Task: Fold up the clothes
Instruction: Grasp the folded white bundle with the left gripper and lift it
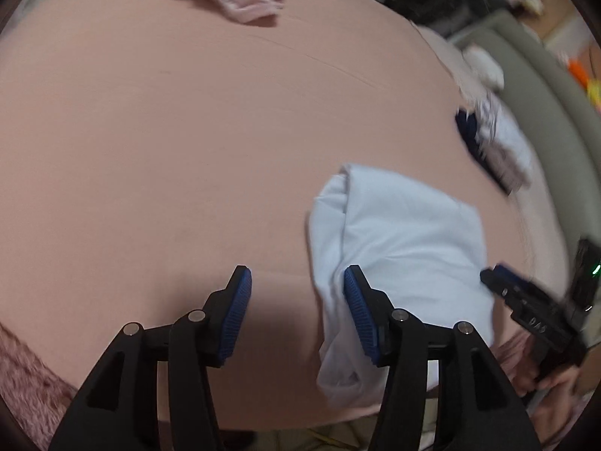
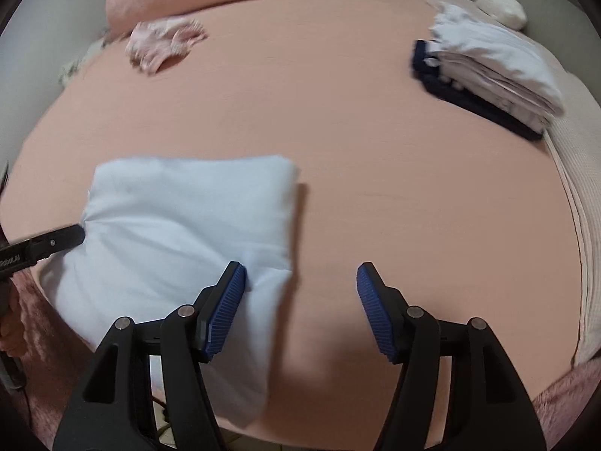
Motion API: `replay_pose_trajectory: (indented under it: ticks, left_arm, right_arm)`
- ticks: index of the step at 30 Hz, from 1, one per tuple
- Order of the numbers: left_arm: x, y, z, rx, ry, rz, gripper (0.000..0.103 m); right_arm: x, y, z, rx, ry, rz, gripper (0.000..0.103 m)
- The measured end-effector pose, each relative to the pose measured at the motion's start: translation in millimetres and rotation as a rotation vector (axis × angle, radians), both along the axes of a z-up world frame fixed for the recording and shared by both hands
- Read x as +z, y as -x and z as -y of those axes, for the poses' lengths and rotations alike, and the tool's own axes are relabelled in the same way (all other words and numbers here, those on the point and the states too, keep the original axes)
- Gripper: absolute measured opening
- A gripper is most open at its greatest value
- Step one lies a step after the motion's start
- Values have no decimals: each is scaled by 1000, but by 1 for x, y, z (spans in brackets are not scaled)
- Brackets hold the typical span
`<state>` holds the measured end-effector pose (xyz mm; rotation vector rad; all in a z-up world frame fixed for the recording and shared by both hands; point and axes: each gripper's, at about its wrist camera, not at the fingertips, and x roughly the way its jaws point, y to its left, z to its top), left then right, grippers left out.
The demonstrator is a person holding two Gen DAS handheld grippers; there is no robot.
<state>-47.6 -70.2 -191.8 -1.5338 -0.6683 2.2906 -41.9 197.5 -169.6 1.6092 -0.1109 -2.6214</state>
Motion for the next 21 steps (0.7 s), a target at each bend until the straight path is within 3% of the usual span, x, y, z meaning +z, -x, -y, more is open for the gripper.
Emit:
replay_pose_trajectory:
  ticks: [3, 6, 9, 14, 19, 21]
  left_arm:
    - [-3, -7, 14, 27, -140, 19, 54]
    - [-10, -6, 0, -14, -114, 34, 58]
    - [-13, -6, -4, -20, -132, 50, 60]
    - [-19, -7, -10, -29, -162, 76, 58]
    - [-22, -5, -15, -54, -195, 97, 41]
    - [-14, -7, -22, -64, -142, 65, 35]
  right_arm:
    - [4, -8, -17, -27, 120, 6, 65]
    - [-4, -10, -20, -10, 253, 50, 71]
    - [-20, -9, -8, 18, 228, 94, 73]
    - [-24, -11, -4, 27, 213, 70, 79]
    - [-21, -10, -11, 13, 265, 70, 79]
    - [-23, -10, -9, 57, 305, 89, 75]
